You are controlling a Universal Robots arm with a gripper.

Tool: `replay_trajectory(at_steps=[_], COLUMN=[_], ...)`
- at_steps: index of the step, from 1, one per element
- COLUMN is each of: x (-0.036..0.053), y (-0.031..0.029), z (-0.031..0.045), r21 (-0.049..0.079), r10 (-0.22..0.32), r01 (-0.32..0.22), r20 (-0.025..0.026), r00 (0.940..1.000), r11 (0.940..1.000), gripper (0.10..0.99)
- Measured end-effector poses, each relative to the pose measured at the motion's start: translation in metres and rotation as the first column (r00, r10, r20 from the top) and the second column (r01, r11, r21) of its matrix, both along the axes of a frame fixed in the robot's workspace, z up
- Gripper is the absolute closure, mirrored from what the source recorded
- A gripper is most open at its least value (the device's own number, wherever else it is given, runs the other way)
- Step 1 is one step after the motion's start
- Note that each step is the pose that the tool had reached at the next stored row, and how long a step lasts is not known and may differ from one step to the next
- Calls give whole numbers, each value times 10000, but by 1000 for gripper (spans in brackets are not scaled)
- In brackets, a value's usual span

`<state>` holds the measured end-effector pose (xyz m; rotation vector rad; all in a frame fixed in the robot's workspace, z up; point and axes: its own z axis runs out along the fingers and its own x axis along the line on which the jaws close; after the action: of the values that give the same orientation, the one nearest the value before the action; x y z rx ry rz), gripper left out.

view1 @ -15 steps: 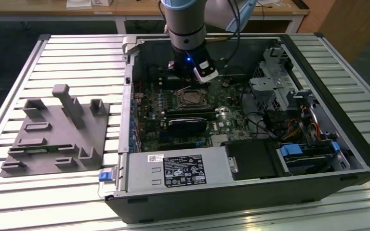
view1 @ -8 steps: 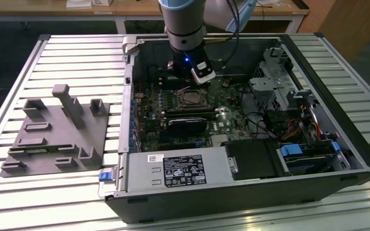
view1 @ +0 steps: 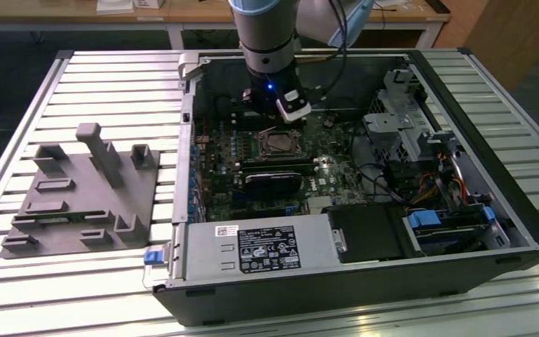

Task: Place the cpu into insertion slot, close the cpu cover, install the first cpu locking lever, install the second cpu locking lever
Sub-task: 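Install the first cpu locking lever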

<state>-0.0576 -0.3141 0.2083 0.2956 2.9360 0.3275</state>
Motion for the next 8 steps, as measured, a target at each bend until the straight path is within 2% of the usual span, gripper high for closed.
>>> replay_trajectory(at_steps=[3,4,8], x=[0,-1,-13], y=[3,7,38], z=[-23,-45,-53], r21=[-1,-3,-2], r10=[-19,-29,-45], r01=[19,29,45], r20=[57,116,116], r00=[10000,9999,9999], r11=[10000,10000,10000], gripper=[980,980,980])
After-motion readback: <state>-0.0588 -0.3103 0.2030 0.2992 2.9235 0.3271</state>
